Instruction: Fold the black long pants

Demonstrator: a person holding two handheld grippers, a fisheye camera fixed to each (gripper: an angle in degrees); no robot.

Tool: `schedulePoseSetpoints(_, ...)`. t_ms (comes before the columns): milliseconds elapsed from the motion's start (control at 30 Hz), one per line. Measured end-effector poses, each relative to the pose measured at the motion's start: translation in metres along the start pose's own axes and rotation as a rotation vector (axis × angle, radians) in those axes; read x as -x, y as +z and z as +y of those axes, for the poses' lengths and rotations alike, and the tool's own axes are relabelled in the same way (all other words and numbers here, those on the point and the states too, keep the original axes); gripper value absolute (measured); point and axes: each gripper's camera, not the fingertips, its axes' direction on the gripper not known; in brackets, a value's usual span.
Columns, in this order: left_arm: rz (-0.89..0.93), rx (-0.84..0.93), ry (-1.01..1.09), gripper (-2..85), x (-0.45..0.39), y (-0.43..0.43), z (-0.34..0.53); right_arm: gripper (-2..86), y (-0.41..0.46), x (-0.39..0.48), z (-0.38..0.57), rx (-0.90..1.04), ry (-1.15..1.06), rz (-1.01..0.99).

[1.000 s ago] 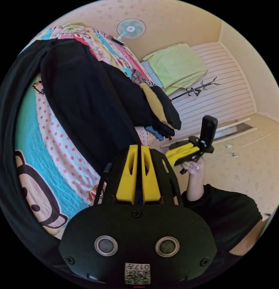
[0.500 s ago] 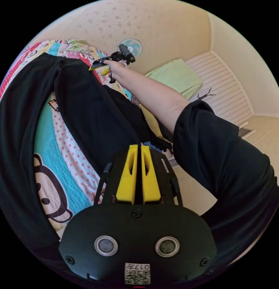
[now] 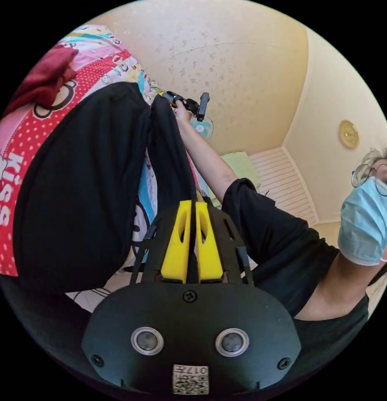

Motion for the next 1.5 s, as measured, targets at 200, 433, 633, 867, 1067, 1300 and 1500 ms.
schedulePoseSetpoints(200, -0.109, -0.133, -0.207, 0.3, 0.068, -0.101, 0.022, 3.9, 0.13, 0.077, 0.041, 0.079, 0.151, -0.387)
schedulePoseSetpoints(433, -0.295, -0.161, -0.235, 9.1, 0.094, -0.141, 0.021, 8.7, 0.06, 0.09, 0.158, 0.129, -0.108, -0.42)
schedulePoseSetpoints(633, -0.425, -0.117, -0.063, 13.5, 0.081, -0.127, -0.03, 13.5, -0.038, 0.015, 0.376, 0.069, 0.135, -0.303)
schedulePoseSetpoints(867, -0.664, -0.044, -0.049, 9.5, 0.074, -0.084, -0.053, 6.4, 0.002, 0.048, 0.499, 0.19, 0.185, -0.733)
schedulePoseSetpoints(1067, -0.448, 0.174, 0.032, 3.8, 0.034, -0.047, -0.033, 3.7, -0.054, 0.035, 0.498, 0.337, 0.035, -0.69)
schedulePoseSetpoints(1300, -0.258, 0.549, -0.01, 4.6, 0.035, 0.028, 0.009, 4.2, -0.097, -0.005, 0.607, 0.525, 0.033, -0.479)
schedulePoseSetpoints(1500, -0.314, 0.302, 0.07, 8.7, 0.016, 0.013, -0.046, 7.9, -0.104, -0.055, 0.594, 0.42, 0.201, -0.389)
